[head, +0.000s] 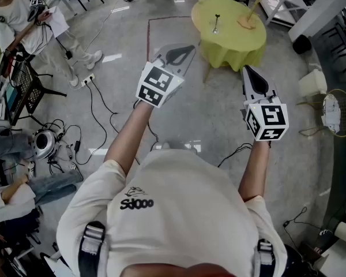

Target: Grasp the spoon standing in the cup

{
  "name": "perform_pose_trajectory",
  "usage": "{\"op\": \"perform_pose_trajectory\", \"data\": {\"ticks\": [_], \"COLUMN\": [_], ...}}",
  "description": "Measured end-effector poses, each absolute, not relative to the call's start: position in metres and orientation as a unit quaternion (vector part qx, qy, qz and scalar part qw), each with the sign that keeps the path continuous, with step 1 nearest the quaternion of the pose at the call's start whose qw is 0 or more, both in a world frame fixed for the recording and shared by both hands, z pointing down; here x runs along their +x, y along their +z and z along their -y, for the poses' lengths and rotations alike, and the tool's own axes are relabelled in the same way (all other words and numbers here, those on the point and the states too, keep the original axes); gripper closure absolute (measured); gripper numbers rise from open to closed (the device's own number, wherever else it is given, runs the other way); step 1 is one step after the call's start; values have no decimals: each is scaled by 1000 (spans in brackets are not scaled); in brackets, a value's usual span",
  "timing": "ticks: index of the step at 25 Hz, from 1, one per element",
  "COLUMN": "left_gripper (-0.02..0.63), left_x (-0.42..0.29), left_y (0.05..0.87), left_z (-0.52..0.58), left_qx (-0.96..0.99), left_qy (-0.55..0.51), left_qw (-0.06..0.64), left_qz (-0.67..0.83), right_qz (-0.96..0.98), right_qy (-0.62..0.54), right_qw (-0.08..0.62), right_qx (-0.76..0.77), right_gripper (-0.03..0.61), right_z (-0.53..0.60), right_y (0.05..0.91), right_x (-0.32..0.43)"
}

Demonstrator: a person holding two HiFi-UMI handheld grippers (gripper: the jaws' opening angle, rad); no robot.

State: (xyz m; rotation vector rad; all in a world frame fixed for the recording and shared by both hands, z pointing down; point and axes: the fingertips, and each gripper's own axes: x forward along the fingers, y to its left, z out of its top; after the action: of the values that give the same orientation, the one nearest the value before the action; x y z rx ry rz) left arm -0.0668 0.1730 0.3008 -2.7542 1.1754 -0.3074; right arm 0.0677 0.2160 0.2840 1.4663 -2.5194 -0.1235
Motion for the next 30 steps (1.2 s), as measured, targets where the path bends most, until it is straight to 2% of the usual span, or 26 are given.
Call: {"op": "perform_pose_trajectory", "data": {"ticks": [10, 19, 30], "left_gripper": [586, 586, 586], "left_x": [-41, -15, -9], "left_y": [311, 319, 340], "left_z": [-160, -151, -86], "left_qx": [-908, -902, -910], "left_qy": [-112, -123, -128], "left_qw": [57, 56, 52], "left_qz": [-400, -409, -391], "right_qz": [866, 872, 870], "right_qy": [-27, -13, -5], "right_qw": [95, 108, 115], "right_qx": [490, 477, 480], "right_gripper": [557, 555, 557], "right_z": [-201, -187, -123], "right_y": [289, 305, 324], "right_x": [97, 124, 119]}}
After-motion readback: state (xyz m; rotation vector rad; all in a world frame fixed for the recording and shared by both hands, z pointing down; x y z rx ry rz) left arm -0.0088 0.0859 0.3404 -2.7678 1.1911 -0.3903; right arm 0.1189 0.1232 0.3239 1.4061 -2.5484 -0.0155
